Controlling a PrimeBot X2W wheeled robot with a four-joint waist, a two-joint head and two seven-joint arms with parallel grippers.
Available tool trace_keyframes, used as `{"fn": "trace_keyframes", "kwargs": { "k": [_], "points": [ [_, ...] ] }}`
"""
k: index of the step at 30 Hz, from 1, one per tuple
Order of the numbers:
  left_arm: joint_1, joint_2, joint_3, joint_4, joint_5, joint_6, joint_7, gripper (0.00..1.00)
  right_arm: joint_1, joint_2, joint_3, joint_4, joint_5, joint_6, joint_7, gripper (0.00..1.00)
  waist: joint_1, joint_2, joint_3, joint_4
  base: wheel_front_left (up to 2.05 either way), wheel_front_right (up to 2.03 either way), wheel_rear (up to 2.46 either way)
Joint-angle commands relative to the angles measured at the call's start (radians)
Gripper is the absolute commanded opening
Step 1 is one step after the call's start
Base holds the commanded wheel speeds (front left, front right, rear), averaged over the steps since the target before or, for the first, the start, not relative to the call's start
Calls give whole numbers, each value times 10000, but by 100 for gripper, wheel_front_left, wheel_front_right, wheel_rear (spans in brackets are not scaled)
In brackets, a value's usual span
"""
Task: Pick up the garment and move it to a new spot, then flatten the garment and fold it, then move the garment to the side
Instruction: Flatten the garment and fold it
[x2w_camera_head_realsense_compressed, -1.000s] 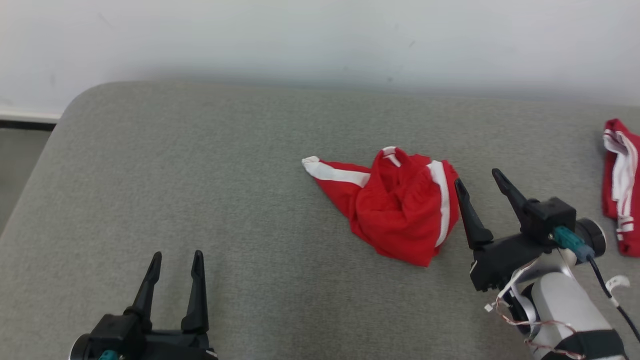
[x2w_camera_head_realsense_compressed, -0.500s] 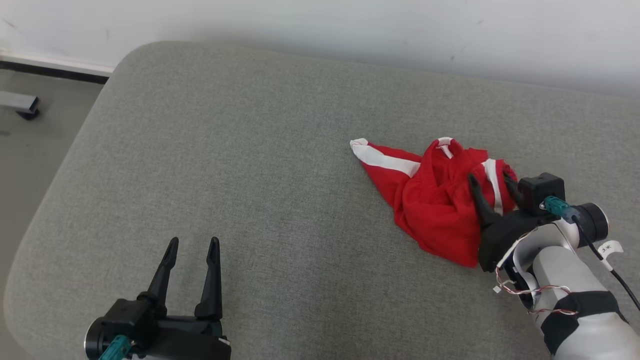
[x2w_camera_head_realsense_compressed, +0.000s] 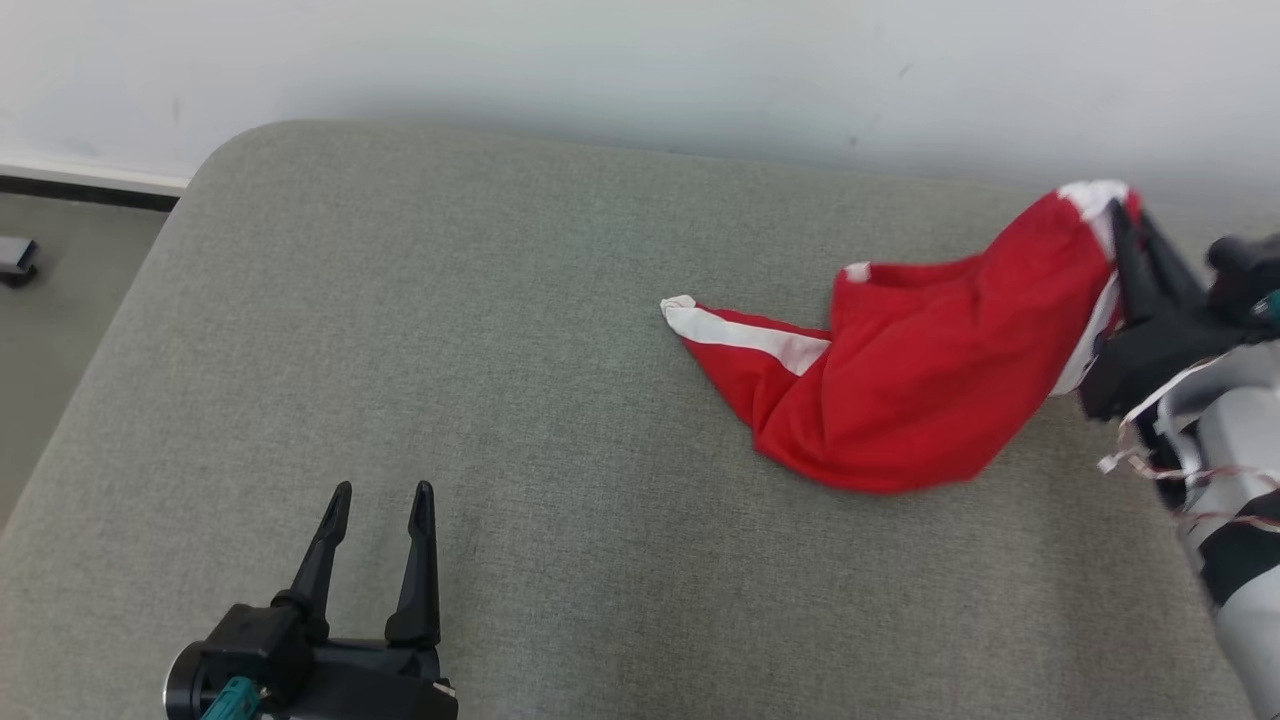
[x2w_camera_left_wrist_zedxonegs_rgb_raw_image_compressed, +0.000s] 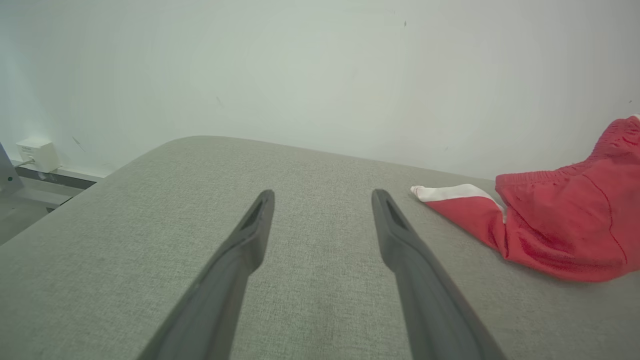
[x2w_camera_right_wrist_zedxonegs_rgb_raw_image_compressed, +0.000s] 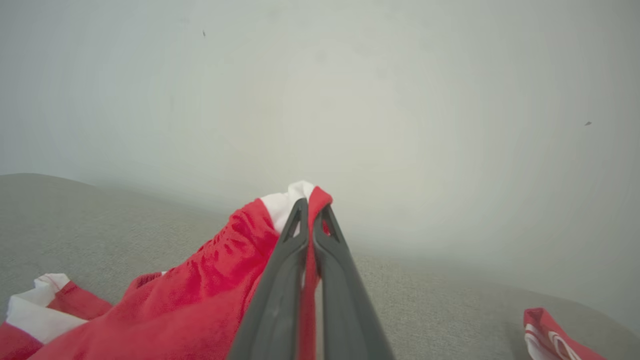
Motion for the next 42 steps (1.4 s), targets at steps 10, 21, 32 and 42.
{"fn": "trace_keyframes", "kwargs": {
  "k": [10,21,32,42],
  "points": [
    [231,-9,-41,-26,-89,12,-29,100,-450,66,567,-2427,89,-27,-77,0,1,-1,-471,-136,0,0,0],
    [379,-11,21,-92,-247,12,-29,100,1018,1310,4086,-3554,407,-27,152,0,1,-1,-471,256,0,0,0],
    [223,-12,1,-47,-299,12,-29,100,2374,2402,6879,-2297,1071,-27,19,0,1,-1,-173,451,0,0,0],
    [291,-13,173,8,-128,12,-29,100,2049,2343,6570,-2055,1552,-27,-74,100,1,-1,-372,-32,0,0,0]
  ]
}}
